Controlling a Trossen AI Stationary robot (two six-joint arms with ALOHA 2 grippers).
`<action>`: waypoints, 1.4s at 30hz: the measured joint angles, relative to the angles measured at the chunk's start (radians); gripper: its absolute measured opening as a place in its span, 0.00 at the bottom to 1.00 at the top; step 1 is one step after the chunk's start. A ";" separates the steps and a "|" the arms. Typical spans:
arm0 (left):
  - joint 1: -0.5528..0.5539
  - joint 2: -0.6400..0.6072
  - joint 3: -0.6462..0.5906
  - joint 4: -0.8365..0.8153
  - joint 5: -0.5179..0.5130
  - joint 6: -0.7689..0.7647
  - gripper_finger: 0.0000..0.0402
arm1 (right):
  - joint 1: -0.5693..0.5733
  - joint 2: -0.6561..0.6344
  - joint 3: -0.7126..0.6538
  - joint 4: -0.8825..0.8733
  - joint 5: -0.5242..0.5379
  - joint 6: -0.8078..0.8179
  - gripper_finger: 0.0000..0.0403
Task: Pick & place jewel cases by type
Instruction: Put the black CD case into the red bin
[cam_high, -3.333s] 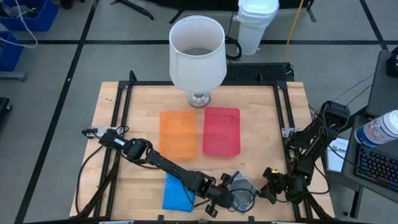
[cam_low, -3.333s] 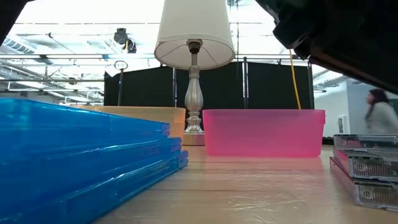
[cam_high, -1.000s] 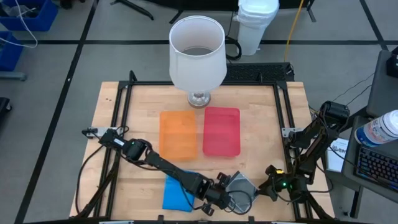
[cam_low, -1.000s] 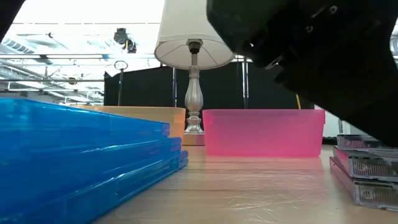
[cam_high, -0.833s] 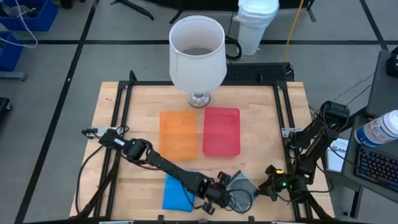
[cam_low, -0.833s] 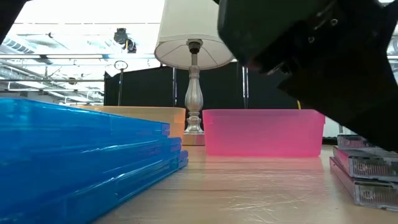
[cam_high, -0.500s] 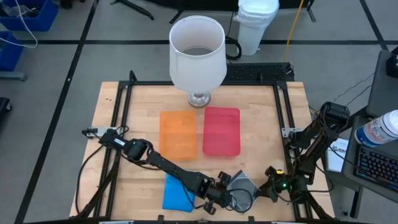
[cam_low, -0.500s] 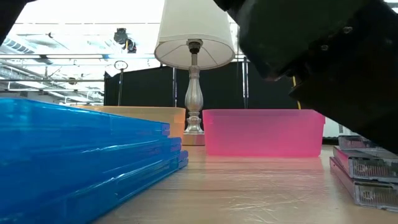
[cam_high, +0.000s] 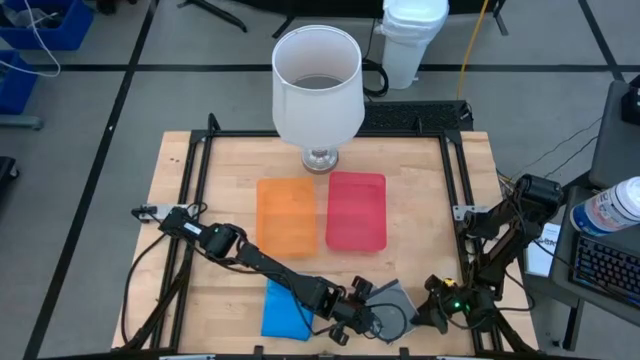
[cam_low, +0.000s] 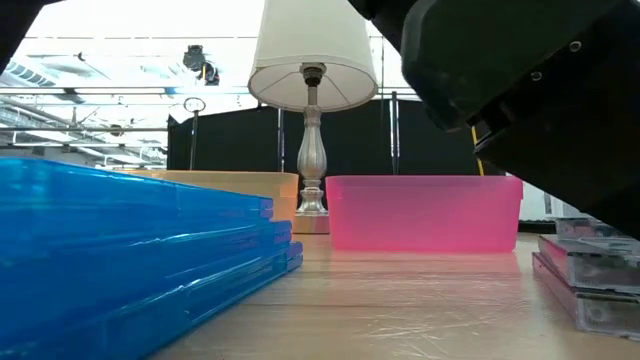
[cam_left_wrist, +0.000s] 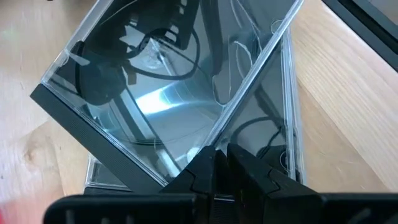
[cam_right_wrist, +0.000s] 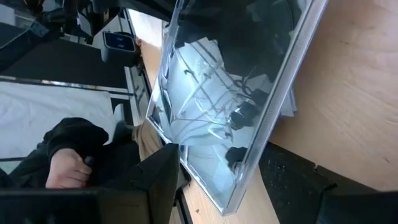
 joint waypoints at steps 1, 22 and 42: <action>0.000 0.001 0.000 0.008 0.000 0.000 0.13 | 0.000 0.000 0.000 0.000 0.000 -0.005 0.49; -0.001 0.024 0.000 0.085 0.002 0.030 0.13 | 0.000 0.002 -0.002 0.022 0.005 -0.136 0.17; -0.099 0.030 0.134 0.055 0.001 0.130 0.13 | -0.001 0.005 -0.005 0.130 0.027 -0.338 0.08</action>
